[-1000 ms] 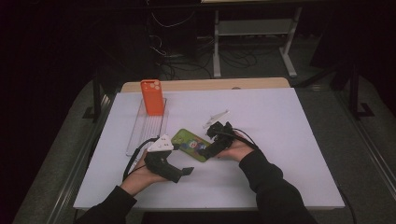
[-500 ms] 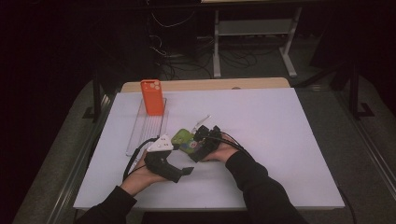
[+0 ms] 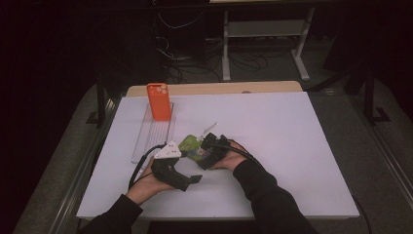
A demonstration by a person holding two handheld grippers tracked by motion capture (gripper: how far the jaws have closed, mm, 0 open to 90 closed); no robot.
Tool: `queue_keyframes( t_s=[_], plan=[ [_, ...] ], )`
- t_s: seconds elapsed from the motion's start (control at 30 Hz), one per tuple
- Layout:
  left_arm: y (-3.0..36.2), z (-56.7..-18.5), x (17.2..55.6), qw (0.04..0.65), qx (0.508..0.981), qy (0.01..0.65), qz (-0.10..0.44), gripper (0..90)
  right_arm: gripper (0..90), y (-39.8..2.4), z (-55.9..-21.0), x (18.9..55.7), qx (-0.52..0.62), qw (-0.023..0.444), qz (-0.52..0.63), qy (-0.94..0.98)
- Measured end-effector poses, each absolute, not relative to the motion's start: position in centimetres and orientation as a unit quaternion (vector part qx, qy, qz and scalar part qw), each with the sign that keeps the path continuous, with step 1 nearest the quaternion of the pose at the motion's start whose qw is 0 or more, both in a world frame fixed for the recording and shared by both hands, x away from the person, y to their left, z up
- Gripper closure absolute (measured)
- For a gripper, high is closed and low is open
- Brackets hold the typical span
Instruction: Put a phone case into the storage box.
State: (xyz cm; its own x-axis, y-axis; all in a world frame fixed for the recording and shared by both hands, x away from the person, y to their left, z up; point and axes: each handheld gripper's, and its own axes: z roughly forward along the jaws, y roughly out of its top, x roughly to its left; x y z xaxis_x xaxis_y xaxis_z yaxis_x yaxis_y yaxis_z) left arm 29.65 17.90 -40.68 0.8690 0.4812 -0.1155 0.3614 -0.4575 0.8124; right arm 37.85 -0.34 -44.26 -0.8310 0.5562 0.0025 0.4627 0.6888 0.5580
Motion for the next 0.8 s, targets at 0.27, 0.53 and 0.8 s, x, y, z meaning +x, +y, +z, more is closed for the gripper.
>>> queue_keyframes(
  t_s=[0.27,0.53,0.8],
  plan=[
    [17.9,-40.7,29.6,0.459,0.851,0.247,0.066,0.0,15.3,-0.3,-44.2,37.8,0.285,0.08,0.278,0.914],
    [18.1,-40.6,29.8,0.461,0.852,0.241,0.061,0.0,15.4,-1.2,-43.7,38.1,0.292,0.072,0.29,0.909],
    [18.0,-40.4,30.1,0.467,0.85,0.238,0.059,0.0,15.3,-4.0,-42.4,38.1,0.285,0.078,0.299,0.908]
  ],
)
